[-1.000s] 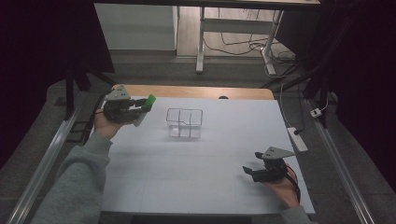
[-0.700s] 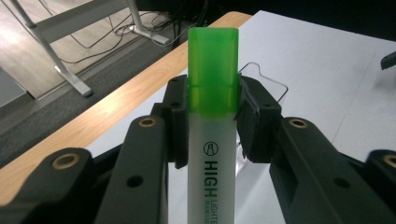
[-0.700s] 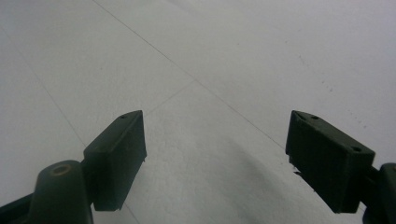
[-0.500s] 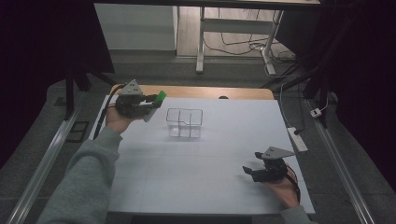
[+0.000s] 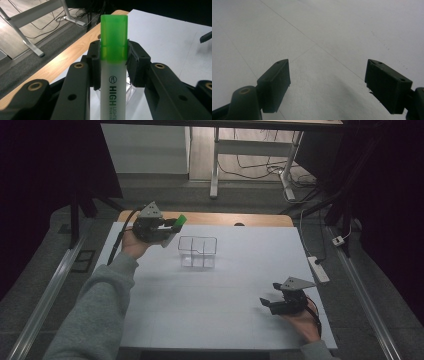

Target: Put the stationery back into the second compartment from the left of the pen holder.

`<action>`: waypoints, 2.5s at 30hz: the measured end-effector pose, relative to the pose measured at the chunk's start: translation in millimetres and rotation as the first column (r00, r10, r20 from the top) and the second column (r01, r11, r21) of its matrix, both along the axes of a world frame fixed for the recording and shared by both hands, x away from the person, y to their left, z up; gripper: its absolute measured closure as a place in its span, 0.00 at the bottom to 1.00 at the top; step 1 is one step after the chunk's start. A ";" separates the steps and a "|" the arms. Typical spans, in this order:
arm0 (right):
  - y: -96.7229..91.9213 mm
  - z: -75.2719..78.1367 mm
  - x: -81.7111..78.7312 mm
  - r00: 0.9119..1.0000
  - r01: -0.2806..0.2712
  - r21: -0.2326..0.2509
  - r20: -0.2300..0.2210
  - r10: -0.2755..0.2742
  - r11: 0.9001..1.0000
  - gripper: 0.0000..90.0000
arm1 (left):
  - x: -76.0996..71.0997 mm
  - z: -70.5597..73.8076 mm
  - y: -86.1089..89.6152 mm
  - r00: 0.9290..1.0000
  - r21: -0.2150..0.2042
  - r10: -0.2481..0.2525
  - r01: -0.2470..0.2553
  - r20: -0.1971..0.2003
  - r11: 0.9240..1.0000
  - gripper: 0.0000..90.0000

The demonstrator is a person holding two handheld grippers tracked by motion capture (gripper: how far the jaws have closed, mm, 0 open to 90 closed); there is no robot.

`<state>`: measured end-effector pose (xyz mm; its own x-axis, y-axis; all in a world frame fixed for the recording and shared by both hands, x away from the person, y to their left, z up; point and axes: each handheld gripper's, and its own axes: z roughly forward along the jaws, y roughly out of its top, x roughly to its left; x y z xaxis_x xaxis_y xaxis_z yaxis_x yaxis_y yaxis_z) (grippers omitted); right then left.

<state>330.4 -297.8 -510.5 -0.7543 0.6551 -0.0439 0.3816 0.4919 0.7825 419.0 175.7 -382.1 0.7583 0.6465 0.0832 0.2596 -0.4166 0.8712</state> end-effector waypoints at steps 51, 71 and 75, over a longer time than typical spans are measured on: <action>0.5 0.1 -0.6 1.000 -0.008 0.000 -0.004 0.008 1.000 0.22 | 44.2 -20.8 -85.7 0.995 -0.033 -0.090 0.088 -0.040 0.996 0.74; 0.7 -1.4 0.0 1.000 -0.012 -0.008 -0.010 0.012 1.000 0.22 | 50.7 -32.3 -86.0 0.995 -0.031 -0.088 0.087 -0.045 0.996 0.73; 0.6 -1.6 -0.1 1.000 -0.013 -0.008 -0.011 0.013 1.000 0.22 | 51.1 -36.5 -82.6 0.996 -0.033 -0.080 0.078 -0.039 0.996 0.70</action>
<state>330.4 -297.1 -512.1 -0.7631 0.6450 -0.0406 0.3837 0.5027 0.7746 470.1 93.2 -418.6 0.8095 0.5863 0.0321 0.2624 -0.4101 0.8735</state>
